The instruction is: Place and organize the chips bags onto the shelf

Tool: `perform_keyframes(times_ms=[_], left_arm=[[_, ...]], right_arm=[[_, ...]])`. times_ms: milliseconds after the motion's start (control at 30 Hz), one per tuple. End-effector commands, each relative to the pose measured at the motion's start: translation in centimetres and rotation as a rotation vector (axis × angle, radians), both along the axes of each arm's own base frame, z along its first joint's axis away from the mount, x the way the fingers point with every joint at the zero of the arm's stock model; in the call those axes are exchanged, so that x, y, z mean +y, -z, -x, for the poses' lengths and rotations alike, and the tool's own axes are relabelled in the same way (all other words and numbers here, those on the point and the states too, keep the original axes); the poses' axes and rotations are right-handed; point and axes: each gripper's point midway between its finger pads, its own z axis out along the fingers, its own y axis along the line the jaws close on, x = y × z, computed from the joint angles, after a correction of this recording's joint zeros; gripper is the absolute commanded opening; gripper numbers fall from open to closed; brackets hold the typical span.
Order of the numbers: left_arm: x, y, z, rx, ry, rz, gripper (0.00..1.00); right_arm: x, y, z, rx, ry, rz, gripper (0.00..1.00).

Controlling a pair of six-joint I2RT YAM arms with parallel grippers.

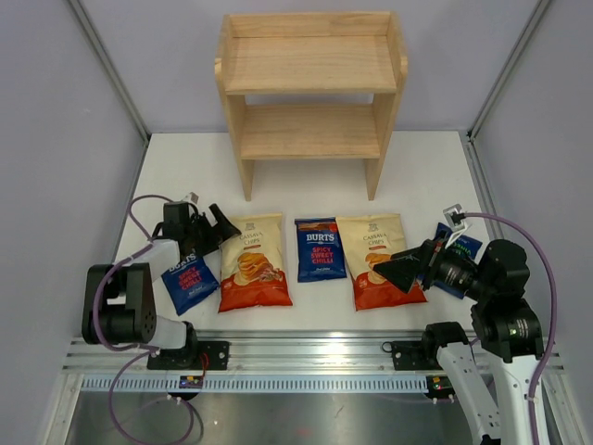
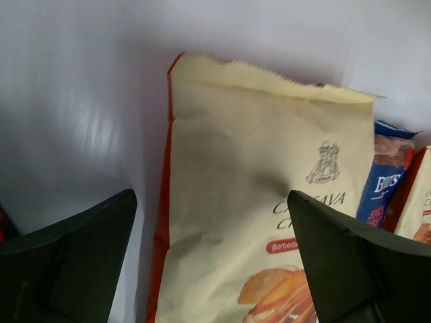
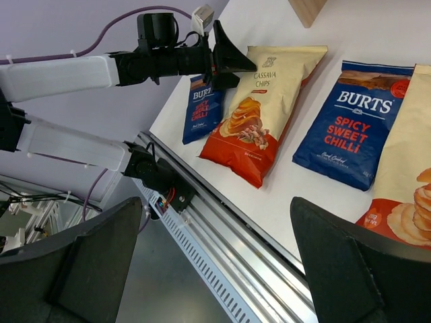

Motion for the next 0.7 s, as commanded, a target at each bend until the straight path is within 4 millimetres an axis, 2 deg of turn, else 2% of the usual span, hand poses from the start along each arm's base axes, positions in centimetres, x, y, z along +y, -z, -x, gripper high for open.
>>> perform_keyframes(times_ms=[0,67,133,200,233,300,333,433,467,533,567,633,667], left_arm=[[-0.5,-0.4,-1.7,-0.08,0.059,0.036,0.99],[-0.7,0.6,-1.5,-0.063,0.063,0.059,0.96],[-1.4,0.6,-1.4,-0.068,0.086,0.095,0.85],[-1.7,1.0,-1.2,-0.05,0.087,0.119,0.79],[-1.7,1.1,-1.2,-0.051,0.082,0.127,0.7],[-1.9,1.6,-0.8,-0.038,0.084,0.14,0.59],[-2.0,1.5,-0.9,-0.044,0.084,0.147,0.5],[-2.1,1.4,-0.6,-0.049,0.075,0.155,0.38],[-2.0,1.3,-0.6,-0.052,0.068,0.155,0.31],[-2.0,0.9,-0.3,-0.072,0.056,0.155,0.26],[-2.0,-0.2,-0.4,-0.102,0.044,0.165,0.22],[-2.1,-1.5,-0.4,-0.155,0.029,0.182,0.12],[-2.3,-2.4,0.1,-0.182,0.008,0.206,0.04]], right_arm=[[0.7,-1.0,0.2,-0.032,-0.058,-0.032,0.99],[0.8,-1.0,0.0,-0.033,-0.06,-0.036,0.99],[0.8,-0.8,-0.1,-0.029,-0.056,-0.04,1.0],[0.8,-0.7,-0.3,-0.025,-0.051,-0.047,1.0],[0.8,-0.6,-0.4,-0.019,-0.052,-0.051,0.99],[0.8,-0.5,-0.4,-0.014,-0.052,-0.055,1.0],[0.8,-0.6,-0.3,-0.017,-0.052,-0.056,1.0],[0.8,-0.6,-0.4,-0.016,-0.048,-0.056,0.99],[0.8,-0.6,-0.4,-0.018,-0.045,-0.056,0.99],[0.8,-0.2,-0.7,0.001,-0.039,-0.062,0.99],[0.9,-0.4,-0.8,-0.008,-0.042,-0.071,0.99],[1.1,0.6,-1.3,0.044,-0.04,-0.102,0.99],[1.4,0.8,-1.4,0.063,-0.054,-0.125,0.99]])
